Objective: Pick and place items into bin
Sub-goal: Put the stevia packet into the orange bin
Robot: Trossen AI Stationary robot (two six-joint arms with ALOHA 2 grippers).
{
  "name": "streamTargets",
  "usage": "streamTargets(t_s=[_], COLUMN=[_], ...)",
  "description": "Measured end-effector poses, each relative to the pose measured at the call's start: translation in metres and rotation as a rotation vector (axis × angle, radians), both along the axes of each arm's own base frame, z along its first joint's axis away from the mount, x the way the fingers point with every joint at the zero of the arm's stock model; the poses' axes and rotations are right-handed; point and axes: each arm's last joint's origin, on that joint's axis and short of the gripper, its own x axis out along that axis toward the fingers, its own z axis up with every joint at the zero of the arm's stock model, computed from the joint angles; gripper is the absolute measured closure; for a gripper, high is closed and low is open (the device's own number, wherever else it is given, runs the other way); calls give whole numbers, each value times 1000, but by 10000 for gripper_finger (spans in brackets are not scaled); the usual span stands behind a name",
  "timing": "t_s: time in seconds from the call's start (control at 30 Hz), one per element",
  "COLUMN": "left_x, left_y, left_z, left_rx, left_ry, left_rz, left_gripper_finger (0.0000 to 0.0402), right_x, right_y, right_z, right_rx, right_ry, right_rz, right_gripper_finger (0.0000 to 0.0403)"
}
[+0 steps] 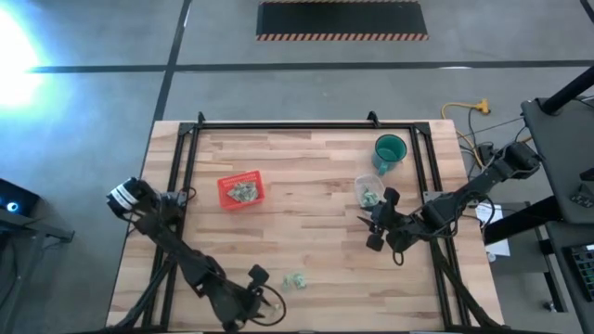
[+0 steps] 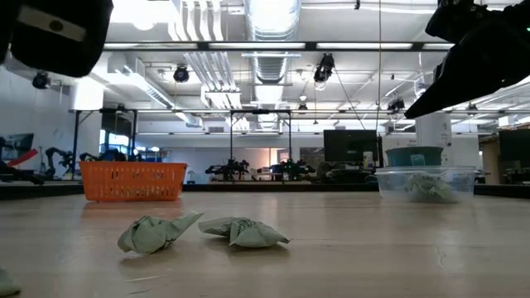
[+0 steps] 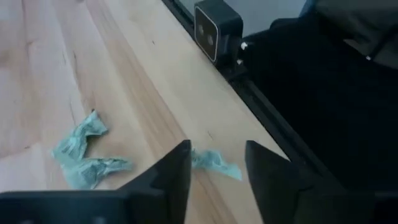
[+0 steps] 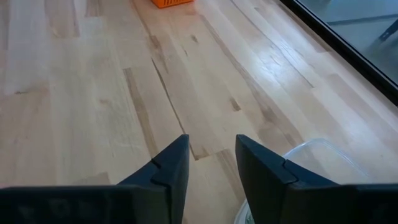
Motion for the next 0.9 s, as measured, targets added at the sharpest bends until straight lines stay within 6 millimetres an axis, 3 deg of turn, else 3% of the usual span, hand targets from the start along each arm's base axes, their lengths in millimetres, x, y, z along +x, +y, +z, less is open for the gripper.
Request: streamTargets(t_s=[0.2, 0.37, 0.7, 0.9], left_x=[6, 9, 18, 22], left_y=[1, 2, 1, 5], left_z=[-10, -15, -33, -34], left_rx=[-10, -19, -50, -51], left_ry=[18, 39, 79, 78], left_rz=[29, 55, 16, 30], left_gripper_finger=[194, 154, 143, 143], right_x=[0, 0, 0, 0], right_y=[0, 1, 0, 0], right_z=[0, 0, -2, -2], right_rx=[7, 17, 20, 21], right_ry=[-6, -1, 1, 0], right_rz=[0, 8, 10, 10], right_gripper_finger=[284, 286, 294, 292])
